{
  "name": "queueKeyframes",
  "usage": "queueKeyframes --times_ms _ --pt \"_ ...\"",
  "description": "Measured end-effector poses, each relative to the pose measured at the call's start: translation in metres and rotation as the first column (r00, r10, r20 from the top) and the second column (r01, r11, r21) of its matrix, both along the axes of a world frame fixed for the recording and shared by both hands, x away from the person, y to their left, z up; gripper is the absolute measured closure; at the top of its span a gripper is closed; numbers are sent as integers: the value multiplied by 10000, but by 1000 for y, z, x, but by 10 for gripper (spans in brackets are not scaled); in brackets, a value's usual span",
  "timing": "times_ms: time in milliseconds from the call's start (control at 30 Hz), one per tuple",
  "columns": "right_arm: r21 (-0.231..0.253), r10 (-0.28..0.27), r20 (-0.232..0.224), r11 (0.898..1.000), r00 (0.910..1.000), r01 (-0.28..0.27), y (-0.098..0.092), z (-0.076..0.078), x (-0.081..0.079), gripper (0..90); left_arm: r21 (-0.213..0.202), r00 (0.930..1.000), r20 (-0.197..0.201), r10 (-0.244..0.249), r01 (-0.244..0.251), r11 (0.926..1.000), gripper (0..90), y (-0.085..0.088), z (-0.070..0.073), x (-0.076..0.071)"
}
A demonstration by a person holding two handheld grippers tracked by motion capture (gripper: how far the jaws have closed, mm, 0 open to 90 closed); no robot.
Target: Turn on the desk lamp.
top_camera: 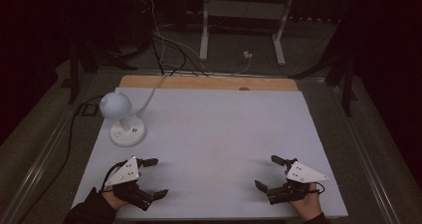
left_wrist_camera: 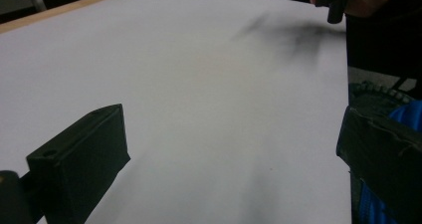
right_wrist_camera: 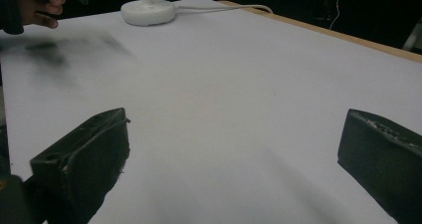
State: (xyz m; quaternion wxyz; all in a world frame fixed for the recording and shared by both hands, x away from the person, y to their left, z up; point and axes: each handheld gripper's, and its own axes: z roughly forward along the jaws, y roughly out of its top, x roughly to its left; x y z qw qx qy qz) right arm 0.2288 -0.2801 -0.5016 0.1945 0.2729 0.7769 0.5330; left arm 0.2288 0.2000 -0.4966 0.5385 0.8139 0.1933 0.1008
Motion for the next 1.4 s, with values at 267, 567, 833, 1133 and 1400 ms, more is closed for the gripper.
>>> queueKeyframes --times_ms 267,567,833,1133,1400 --pt "118 -22 65 9999 10000 22 1 2 -2 0 -166 9986 -258 -456 452 9988 4 -5 6 -2" --pt "127 -29 166 9999 9999 27 3 3 -3 0 -402 9985 -118 -533 527 9978 4 -9 17 -3" --pt "82 5 200 10000 9998 -6 3 4 -4 0 -384 9992 102 -379 382 9985 3 -14 27 -1" --pt "231 -42 155 9997 9999 39 3 5 -4 0 -547 9997 87 210 -205 9983 3 -11 33 4" --pt "200 -91 188 9998 9998 87 2 5 -4 0 -737 9923 277 1210 -1187 9902 3 -6 37 11"
